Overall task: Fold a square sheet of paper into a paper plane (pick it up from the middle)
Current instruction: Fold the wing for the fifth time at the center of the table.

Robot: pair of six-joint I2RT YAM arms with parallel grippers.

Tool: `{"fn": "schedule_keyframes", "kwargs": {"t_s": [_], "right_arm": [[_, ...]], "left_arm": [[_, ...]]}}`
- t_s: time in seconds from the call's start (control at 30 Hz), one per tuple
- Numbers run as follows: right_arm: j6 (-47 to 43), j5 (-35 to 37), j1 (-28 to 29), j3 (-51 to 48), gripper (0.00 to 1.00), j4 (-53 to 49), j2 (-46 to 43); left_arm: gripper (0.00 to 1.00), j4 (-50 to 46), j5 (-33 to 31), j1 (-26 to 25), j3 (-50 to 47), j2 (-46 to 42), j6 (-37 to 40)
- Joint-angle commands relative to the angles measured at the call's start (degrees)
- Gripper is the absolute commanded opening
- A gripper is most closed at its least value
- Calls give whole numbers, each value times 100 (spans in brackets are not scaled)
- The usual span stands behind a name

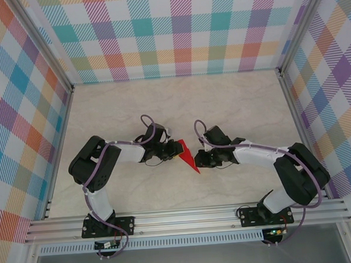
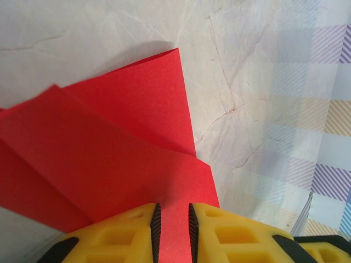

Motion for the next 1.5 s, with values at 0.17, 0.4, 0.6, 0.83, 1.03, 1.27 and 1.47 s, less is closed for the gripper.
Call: {"fn": "schedule_keyframes", "kwargs": {"t_s": [0.17,0.4,0.6,0.83,1.03,1.27,1.47], "right_arm": [[344,-1382,27,297,7,920,434],[214,-1204,30,520,6,476,970],[63,-936,-35,408,6,251,1057],[100,-1002,-189,92,7,505,1145],[78,-1062,-277,-12,7,550,1189],[-57,-1446,-284,100,9,417,770],[-177,-1985,-273,100,11,391,633]], "left_arm": [[23,-442,-267,-78,-38,517,225],[23,-474,-267,-74,-23,529,222],[23,-480,-276,-74,-36,529,242],[22,-496,-276,-74,-37,561,269],[22,-514,-276,-74,-33,564,278],[22,-531,-276,-74,-21,551,287],[22,-566,-275,-74,4,560,287]]}}
